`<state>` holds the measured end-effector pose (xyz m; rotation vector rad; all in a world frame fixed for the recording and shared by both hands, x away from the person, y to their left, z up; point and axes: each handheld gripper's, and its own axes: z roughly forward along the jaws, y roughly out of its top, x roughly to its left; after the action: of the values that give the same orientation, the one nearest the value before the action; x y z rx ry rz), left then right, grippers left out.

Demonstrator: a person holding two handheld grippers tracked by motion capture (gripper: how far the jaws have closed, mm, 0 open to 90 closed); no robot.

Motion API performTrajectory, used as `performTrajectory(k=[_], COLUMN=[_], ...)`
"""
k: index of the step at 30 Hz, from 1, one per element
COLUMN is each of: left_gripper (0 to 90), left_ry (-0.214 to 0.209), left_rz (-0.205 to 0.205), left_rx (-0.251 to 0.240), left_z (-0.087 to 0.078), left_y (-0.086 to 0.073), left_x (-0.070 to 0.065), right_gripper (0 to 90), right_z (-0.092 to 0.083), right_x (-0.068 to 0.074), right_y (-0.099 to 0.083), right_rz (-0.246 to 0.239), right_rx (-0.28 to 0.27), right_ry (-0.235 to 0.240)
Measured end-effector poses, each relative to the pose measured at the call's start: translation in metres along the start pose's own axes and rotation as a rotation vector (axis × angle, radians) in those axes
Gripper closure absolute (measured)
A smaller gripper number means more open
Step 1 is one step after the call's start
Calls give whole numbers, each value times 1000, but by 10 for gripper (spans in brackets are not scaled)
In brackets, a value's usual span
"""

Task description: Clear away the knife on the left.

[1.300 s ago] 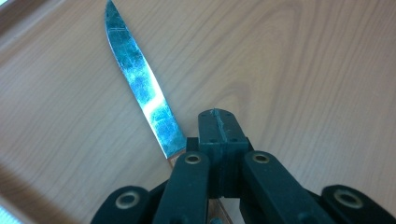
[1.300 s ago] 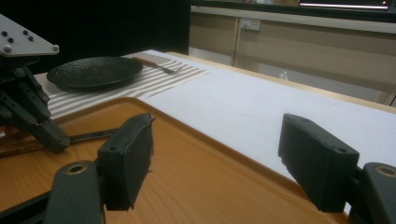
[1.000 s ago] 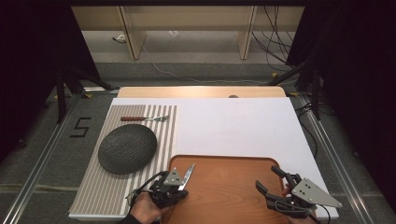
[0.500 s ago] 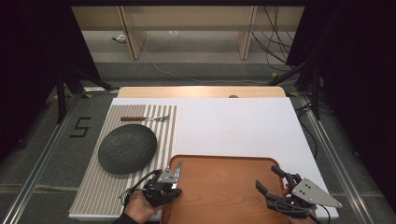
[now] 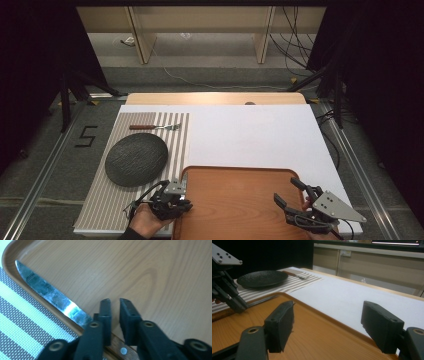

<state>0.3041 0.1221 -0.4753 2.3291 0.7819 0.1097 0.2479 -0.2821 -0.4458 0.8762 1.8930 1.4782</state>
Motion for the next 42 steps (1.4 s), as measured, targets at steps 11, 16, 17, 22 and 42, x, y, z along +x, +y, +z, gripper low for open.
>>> performTrajectory(k=[11,16,17,22,42], left_gripper=[379,269,259,230,194], left_ry=[4,12,11,-4,-28], left_rz=[-6,-8,-10,-4,37], left_rx=[-83,-154,-181,-294,-579], left_z=[-5,-10,-12,-22,-45], left_y=[3,4,5,4,-7], left_x=[-3,-4,-4,-4,-4], right_gripper=[275,275,275,275,277], right_z=[0,1,1,0,0], right_x=[0,0,0,0,0], right_y=[0,0,0,0,0], right_rz=[0,1,2,1,5], right_rx=[1,1,1,0,0], right_ry=[2,4,4,3,3])
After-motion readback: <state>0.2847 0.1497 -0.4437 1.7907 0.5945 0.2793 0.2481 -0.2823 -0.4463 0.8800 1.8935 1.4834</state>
